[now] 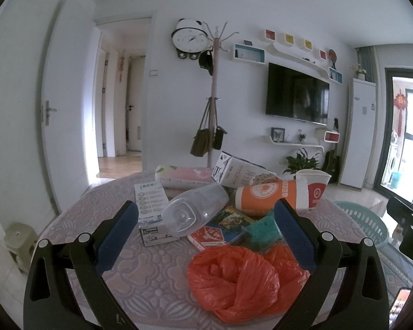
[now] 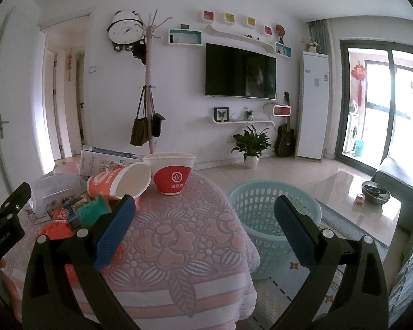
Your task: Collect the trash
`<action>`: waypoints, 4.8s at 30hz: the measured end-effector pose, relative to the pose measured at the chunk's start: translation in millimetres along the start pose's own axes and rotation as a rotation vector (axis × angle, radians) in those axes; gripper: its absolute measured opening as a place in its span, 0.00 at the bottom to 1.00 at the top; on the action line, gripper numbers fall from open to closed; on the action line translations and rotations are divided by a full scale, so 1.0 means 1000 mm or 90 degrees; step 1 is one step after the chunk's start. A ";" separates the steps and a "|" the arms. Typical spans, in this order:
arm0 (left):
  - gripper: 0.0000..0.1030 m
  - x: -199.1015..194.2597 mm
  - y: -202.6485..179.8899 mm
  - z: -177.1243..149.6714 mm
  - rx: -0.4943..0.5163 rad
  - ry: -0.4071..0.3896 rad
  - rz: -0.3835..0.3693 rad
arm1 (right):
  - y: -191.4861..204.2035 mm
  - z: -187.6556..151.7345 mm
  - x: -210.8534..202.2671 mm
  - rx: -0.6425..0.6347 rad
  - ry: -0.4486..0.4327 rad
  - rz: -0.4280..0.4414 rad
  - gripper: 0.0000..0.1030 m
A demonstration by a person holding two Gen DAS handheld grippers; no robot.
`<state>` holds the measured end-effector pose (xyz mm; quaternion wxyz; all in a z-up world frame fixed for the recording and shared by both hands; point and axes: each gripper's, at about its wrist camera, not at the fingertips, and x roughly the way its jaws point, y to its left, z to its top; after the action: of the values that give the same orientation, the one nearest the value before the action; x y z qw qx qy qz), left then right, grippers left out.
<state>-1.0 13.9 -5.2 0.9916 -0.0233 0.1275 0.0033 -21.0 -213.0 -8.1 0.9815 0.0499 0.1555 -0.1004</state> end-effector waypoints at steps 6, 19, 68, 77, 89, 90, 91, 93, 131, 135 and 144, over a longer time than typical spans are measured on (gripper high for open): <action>0.93 0.000 0.000 0.000 -0.001 0.000 0.000 | 0.000 0.000 0.000 -0.001 0.001 -0.001 0.94; 0.93 0.000 0.001 0.000 -0.002 0.000 0.000 | 0.000 -0.004 0.003 -0.003 0.004 0.005 0.94; 0.55 0.177 0.016 0.012 0.054 0.440 -0.184 | 0.079 -0.022 0.047 -0.078 0.232 0.260 0.62; 0.53 0.149 0.037 0.010 -0.025 0.391 -0.208 | 0.110 -0.027 0.051 -0.049 0.297 0.349 0.79; 0.52 0.084 0.063 0.004 -0.099 0.333 -0.243 | 0.131 -0.033 0.045 -0.114 0.324 0.354 0.31; 0.52 0.078 0.065 0.003 -0.100 0.333 -0.244 | 0.128 -0.033 0.042 -0.119 0.315 0.348 0.28; 0.52 0.073 0.066 0.003 -0.100 0.333 -0.243 | 0.124 -0.032 0.038 -0.124 0.307 0.338 0.26; 0.52 0.065 0.068 0.002 -0.097 0.330 -0.239 | 0.112 -0.029 0.033 -0.120 0.297 0.326 0.24; 0.52 0.030 -0.003 -0.020 -0.093 0.313 -0.287 | -0.035 0.010 0.036 -0.017 0.182 0.208 0.23; 0.52 0.027 -0.026 0.000 -0.083 0.283 -0.320 | -0.057 0.015 0.046 0.001 0.172 0.180 0.23; 0.52 0.074 -0.131 0.056 -0.005 0.234 -0.414 | -0.128 0.044 0.098 0.083 0.144 0.084 0.23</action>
<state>86.4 -114.8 36.4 0.9012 -0.0669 0.2896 -0.3154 55.5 -361.7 -5.9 0.9568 0.1346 0.2549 -0.0389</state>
